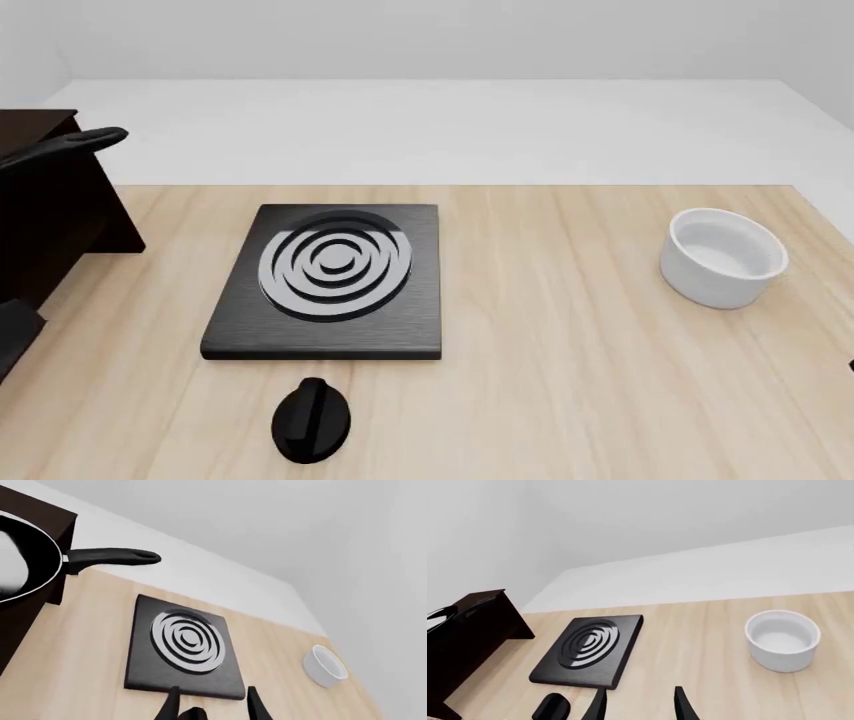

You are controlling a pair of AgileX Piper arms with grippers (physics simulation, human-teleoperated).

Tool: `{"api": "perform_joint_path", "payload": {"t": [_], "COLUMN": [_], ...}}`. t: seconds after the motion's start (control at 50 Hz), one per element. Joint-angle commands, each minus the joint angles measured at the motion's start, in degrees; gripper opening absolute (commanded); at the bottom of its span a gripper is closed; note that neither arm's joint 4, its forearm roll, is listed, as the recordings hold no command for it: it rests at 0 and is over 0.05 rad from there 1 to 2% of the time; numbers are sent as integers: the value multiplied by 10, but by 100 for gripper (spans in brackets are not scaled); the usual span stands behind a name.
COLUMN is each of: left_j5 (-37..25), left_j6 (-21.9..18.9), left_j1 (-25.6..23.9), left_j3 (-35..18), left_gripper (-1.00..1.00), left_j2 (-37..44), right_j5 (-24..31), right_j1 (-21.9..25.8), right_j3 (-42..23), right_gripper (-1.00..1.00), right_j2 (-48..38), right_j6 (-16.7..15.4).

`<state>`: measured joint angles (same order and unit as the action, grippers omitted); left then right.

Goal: Put the frying pan on the cabinet shelf.

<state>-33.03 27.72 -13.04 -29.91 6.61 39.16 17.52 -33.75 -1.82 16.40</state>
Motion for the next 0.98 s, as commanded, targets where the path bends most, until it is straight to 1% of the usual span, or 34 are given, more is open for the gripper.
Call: {"api": "perform_joint_path", "payload": {"t": [0.02, 0.06, 0.12, 0.16, 0.3, 0.4, 0.46, 0.58, 0.74, 0.84, 0.98], "left_j5": [-64, -77, -81, -86, -101, -120, -127, -154, -164, -166, -195], "left_j6": [-35, -45, -46, -54, -51, -62, -61, -68, -69, -77, -77], "left_j1": [-3, -9, -2, 2, -1, -2, -2, 3, 3, 9, 6], "left_j3": [0, -5, -10, -18, -38, -51, -58, -88, -101, -98, -128], "left_gripper": [100, 100, 100, 100, 100, 100, 100, 100, 100, 100, 100], "left_j2": [-62, -65, -64, -63, -66, -66, -66, -66, -66, -66, -66], "right_j5": [13, 11, 11, 14, 18, 29, 33, 38, 36, 42, 48], "right_j1": [-2, -1, 0, -1, 1, -2, -6, -13, -13, -17, -24], "right_j3": [-14, -18, -22, -22, -25, -35, -38, -40, -56, -66, -67], "right_gripper": [100, 100, 100, 100, 100, 100, 100, 100, 100, 100, 100], "right_j2": [0, -4, -5, -1, -2, -3, -2, -1, -15, -15, -11], "right_j6": [-9, -12, -13, -15, -25, -30, -33, -38, -49, -54, -57]}}
